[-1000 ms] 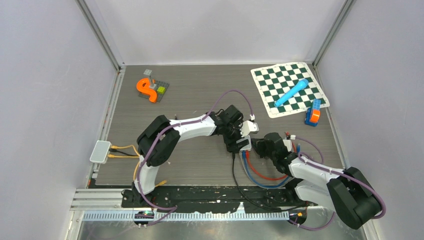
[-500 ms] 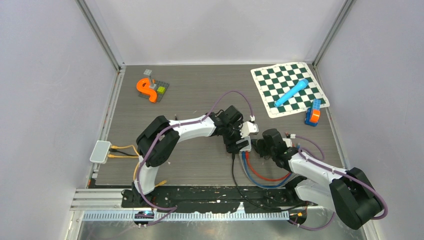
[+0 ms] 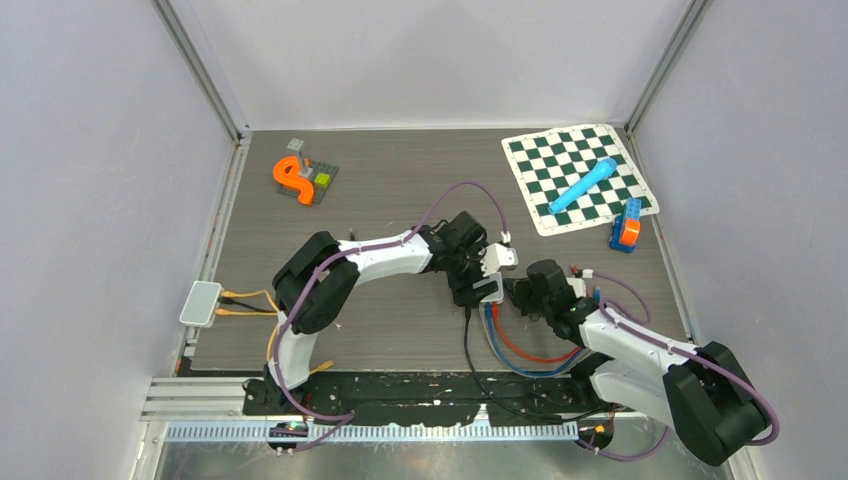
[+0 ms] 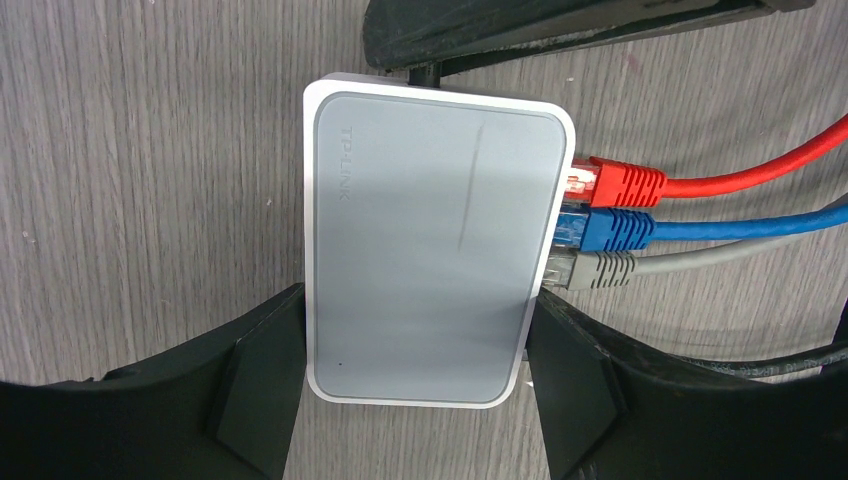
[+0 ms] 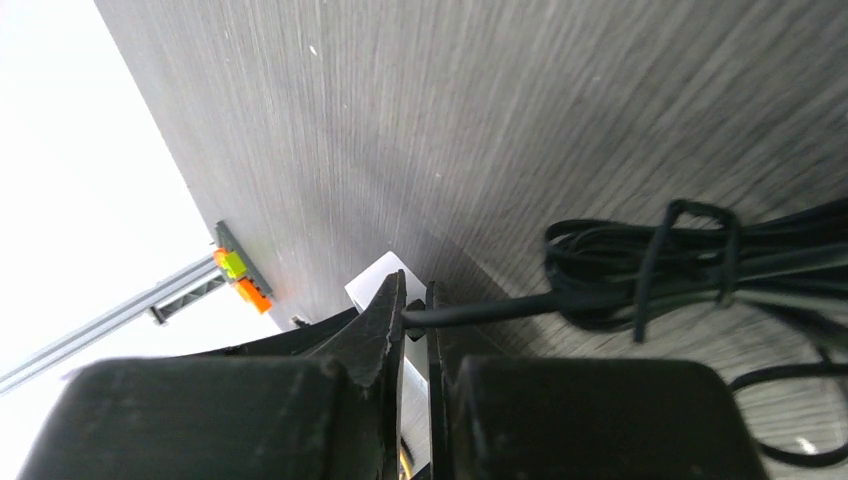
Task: Pull the plug from the switch port
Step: Pull the connector from the switch port.
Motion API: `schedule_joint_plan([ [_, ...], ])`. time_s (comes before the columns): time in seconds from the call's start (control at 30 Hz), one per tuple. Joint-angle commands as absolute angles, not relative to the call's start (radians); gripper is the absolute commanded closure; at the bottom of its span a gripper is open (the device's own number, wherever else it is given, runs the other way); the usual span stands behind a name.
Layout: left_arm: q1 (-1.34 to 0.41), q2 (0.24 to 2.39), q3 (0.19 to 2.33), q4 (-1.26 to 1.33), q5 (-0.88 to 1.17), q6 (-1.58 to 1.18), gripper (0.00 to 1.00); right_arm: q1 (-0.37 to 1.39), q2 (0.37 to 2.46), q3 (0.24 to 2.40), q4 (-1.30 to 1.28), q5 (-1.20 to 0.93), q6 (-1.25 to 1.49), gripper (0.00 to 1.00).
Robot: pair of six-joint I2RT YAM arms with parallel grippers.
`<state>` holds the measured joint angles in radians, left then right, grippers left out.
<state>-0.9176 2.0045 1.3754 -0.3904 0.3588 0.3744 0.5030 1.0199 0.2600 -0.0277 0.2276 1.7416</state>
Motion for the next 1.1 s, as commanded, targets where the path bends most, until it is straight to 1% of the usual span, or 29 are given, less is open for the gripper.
schedule_joint_plan([
  [0.0,-0.904,1.996,1.36,-0.497,0.313,0.376,0.39,0.487,0.975,0.137,0.154,0.33,1.815,0.95],
  [0.1,-0.904,1.995,1.363,-0.494,0.316,0.374,0.39,0.488,0.966,0.165,0.089,0.347,1.78,0.95],
  [0.2,-0.904,1.995,1.367,-0.497,0.317,0.374,0.39,0.488,0.974,0.287,-0.186,0.41,1.753,0.95],
  [0.27,-0.904,1.996,1.368,-0.497,0.317,0.373,0.39,0.487,0.998,0.334,-0.266,0.416,1.741,0.95],
  [0.3,-0.904,1.996,1.368,-0.497,0.318,0.373,0.39,0.488,1.009,0.332,-0.255,0.405,1.736,0.95],
  [0.33,-0.904,1.997,1.37,-0.498,0.318,0.373,0.39,0.488,1.013,0.303,-0.189,0.371,1.735,0.95],
  [0.43,-0.904,1.995,1.37,-0.502,0.315,0.373,0.39,0.488,1.017,0.176,0.11,0.3,1.782,0.95],
  [0.47,-0.904,1.995,1.367,-0.501,0.315,0.373,0.39,0.488,1.023,0.164,0.138,0.282,1.802,0.95],
  [0.53,-0.904,1.99,1.361,-0.496,0.314,0.371,0.39,0.489,1.026,0.179,0.108,0.291,1.784,0.95],
  [0.63,-0.904,1.989,1.361,-0.495,0.319,0.367,0.38,0.487,1.019,0.243,-0.042,0.333,1.751,0.95],
  [0.7,-0.904,1.99,1.365,-0.495,0.325,0.362,0.36,0.488,1.008,0.252,-0.056,0.353,1.742,0.95],
  [0.87,-0.904,1.967,1.357,-0.454,0.343,0.332,0.26,0.487,0.97,0.259,-0.09,0.394,1.719,0.95],
  [0.9,-0.904,1.96,1.355,-0.445,0.346,0.326,0.18,0.486,0.962,0.261,-0.099,0.41,1.709,0.95],
  [0.97,-0.904,1.948,1.355,-0.43,0.355,0.315,0.12,0.484,0.953,0.27,-0.112,0.427,1.679,0.95],
  [1.0,-0.904,1.944,1.357,-0.425,0.359,0.309,0.11,0.481,0.95,0.279,-0.113,0.431,1.663,0.95],
  [1.03,-0.904,1.94,1.359,-0.421,0.362,0.302,0.08,0.477,0.949,0.285,-0.113,0.433,1.629,0.95],
  [1.07,-0.904,1.936,1.36,-0.418,0.365,0.297,0.02,0.475,0.949,0.303,-0.113,0.435,1.607,0.95],
])
